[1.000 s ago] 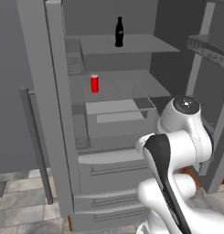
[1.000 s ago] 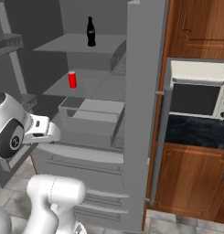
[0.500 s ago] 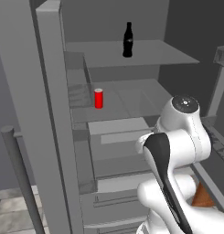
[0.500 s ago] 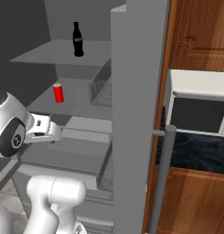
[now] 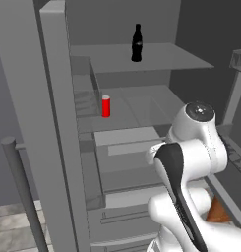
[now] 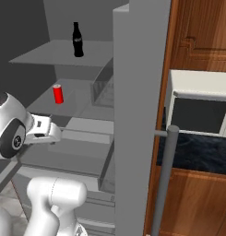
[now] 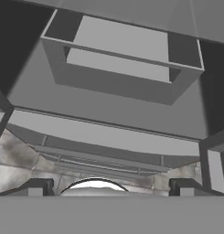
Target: Open the fridge, grab two sodas, and place both sodas inside the bowl with ice on the dining counter.
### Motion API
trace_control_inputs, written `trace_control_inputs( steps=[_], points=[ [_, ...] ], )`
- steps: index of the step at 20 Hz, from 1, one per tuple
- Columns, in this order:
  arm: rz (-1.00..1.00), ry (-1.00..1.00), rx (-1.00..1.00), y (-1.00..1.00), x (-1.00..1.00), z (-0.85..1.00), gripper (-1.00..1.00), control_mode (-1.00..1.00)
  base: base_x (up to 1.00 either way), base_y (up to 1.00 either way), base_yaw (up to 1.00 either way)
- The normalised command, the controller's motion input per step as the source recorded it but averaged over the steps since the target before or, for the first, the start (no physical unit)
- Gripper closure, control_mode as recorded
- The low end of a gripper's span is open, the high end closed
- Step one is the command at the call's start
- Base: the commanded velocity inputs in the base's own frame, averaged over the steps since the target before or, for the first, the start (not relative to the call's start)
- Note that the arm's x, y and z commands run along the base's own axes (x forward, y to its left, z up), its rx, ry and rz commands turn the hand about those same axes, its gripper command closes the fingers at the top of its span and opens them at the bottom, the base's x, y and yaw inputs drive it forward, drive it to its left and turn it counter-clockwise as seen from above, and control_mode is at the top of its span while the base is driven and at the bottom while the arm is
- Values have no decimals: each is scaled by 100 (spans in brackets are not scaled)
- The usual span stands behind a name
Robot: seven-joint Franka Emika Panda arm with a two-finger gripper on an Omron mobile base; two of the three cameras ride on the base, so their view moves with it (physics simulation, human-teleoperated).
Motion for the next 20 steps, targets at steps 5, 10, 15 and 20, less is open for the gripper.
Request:
trace_control_inputs(
  steps=[5,10,15,20],
  points=[
    [1,-19,17,13,48,28,-100,-100,0,0,0],
    [1,-28,12,33,29,56,-100,-100,0,0,0],
    [0,-24,6,16,23,66,-100,-100,0,0,0],
    [-2,-7,1,13,20,13,-100,-100,0,0,0]
  ],
)
